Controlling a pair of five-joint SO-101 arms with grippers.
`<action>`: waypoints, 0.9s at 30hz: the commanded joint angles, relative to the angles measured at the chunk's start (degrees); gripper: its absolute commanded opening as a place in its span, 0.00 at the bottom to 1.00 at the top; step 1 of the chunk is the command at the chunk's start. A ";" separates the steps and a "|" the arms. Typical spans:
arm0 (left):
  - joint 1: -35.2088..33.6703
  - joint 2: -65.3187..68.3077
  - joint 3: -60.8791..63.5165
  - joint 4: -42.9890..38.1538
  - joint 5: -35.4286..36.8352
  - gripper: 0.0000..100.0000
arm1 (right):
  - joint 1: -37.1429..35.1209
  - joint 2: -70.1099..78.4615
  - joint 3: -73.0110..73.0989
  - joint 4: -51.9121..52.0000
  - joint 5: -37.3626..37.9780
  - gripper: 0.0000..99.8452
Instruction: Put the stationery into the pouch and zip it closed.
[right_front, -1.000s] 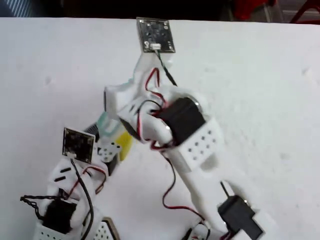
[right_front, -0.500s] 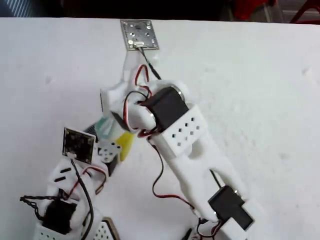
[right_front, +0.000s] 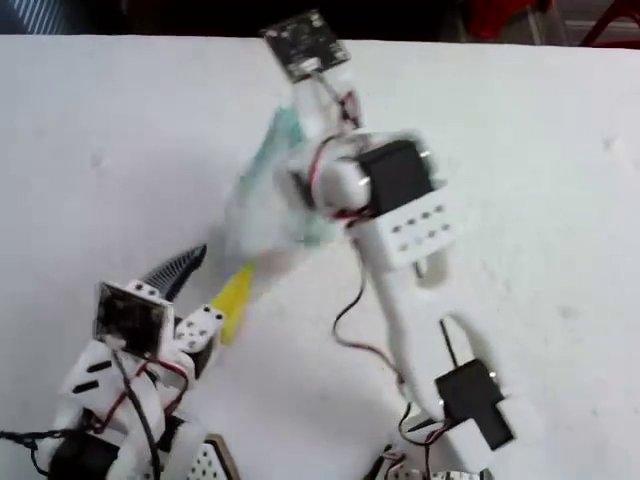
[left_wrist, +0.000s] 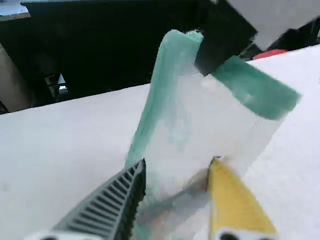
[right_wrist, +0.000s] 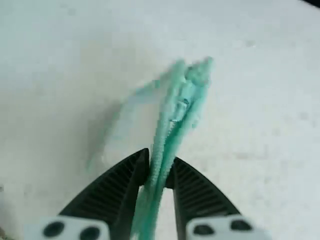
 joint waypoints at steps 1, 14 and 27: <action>0.31 -0.04 -2.90 -0.53 1.41 0.15 | 3.91 -1.45 -2.73 -1.10 16.97 0.02; -4.79 0.04 10.02 -18.55 1.85 0.15 | 4.09 -3.56 -1.32 4.62 40.70 0.02; -4.70 0.22 -0.53 -8.53 -3.87 0.24 | -0.13 -26.42 21.71 2.86 41.23 0.02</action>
